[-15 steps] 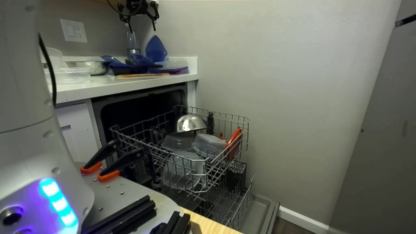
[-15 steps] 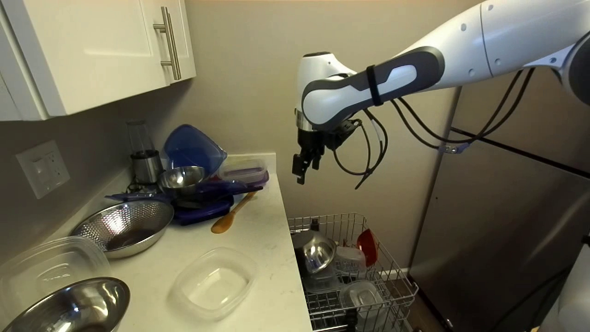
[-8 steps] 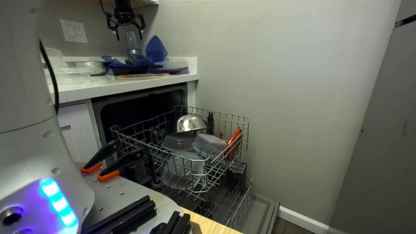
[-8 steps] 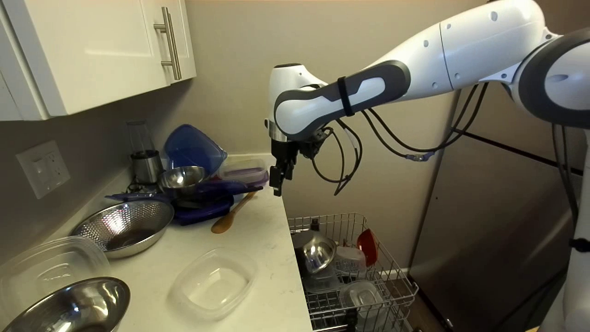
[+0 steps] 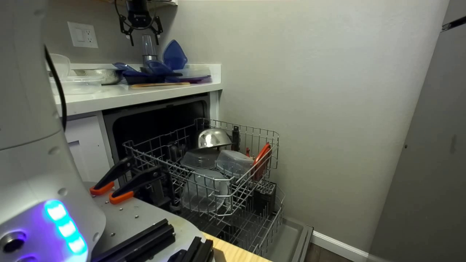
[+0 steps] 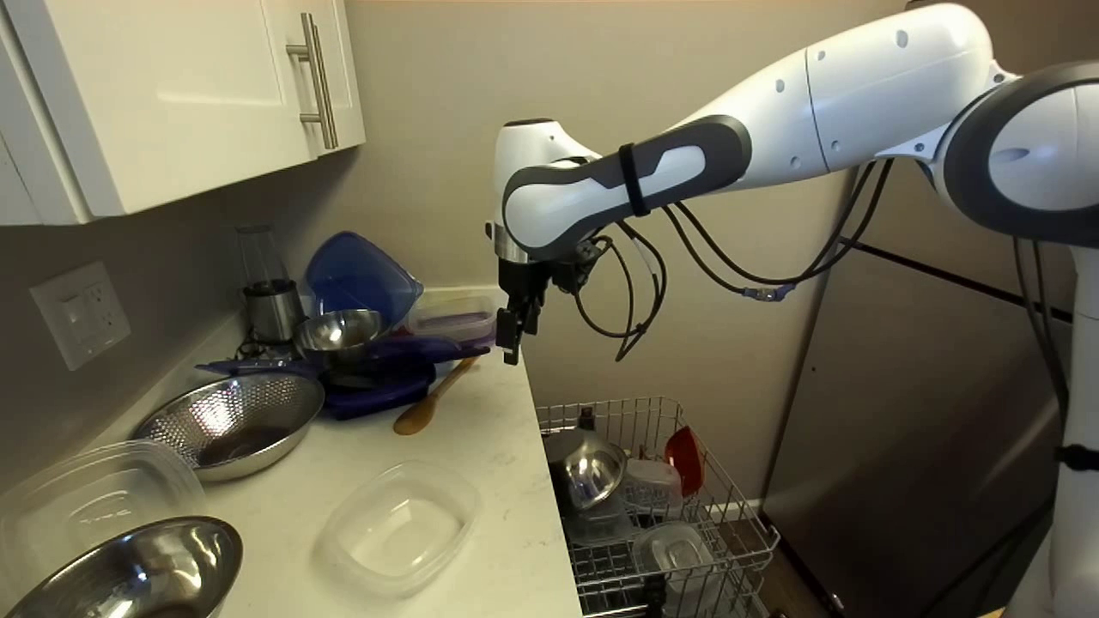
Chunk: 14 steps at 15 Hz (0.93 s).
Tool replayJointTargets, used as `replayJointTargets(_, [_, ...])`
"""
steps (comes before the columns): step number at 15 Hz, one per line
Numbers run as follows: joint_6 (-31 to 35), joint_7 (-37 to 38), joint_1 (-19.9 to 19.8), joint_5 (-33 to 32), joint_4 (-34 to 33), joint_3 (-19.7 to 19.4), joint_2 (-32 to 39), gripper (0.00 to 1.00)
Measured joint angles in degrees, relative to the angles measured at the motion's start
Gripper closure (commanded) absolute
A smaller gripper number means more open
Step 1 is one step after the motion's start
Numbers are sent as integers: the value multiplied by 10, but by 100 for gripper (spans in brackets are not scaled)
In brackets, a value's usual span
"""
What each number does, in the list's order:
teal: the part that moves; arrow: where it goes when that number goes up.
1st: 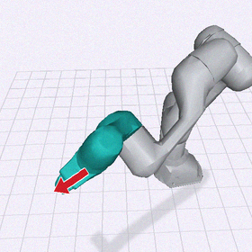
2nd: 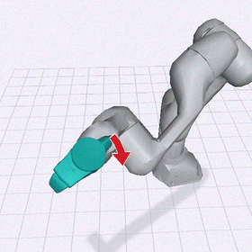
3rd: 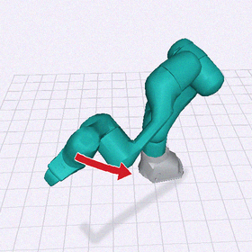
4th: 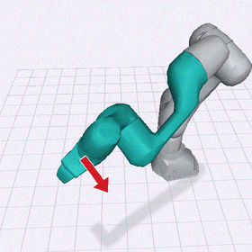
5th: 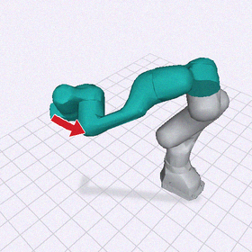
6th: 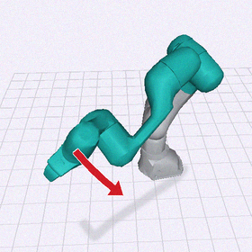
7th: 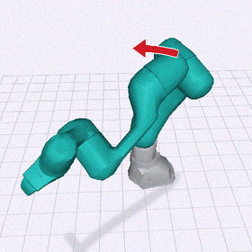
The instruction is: Pick up the clear bowl from the front of the counter and put it in the dishwasher.
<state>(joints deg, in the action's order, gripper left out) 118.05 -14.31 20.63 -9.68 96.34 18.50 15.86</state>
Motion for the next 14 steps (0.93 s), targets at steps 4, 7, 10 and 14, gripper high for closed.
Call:
replayJointTargets(4, [11,0,5,7,-8,6,10,0])
replayJointTargets(7, [20,-1,27,20,-46,27,51,0])
replayJointTargets(10, [20,-8,56,26,-91,42,106,0])
replayJointTargets(14, [-1,-22,86,29,-142,48,169,0])
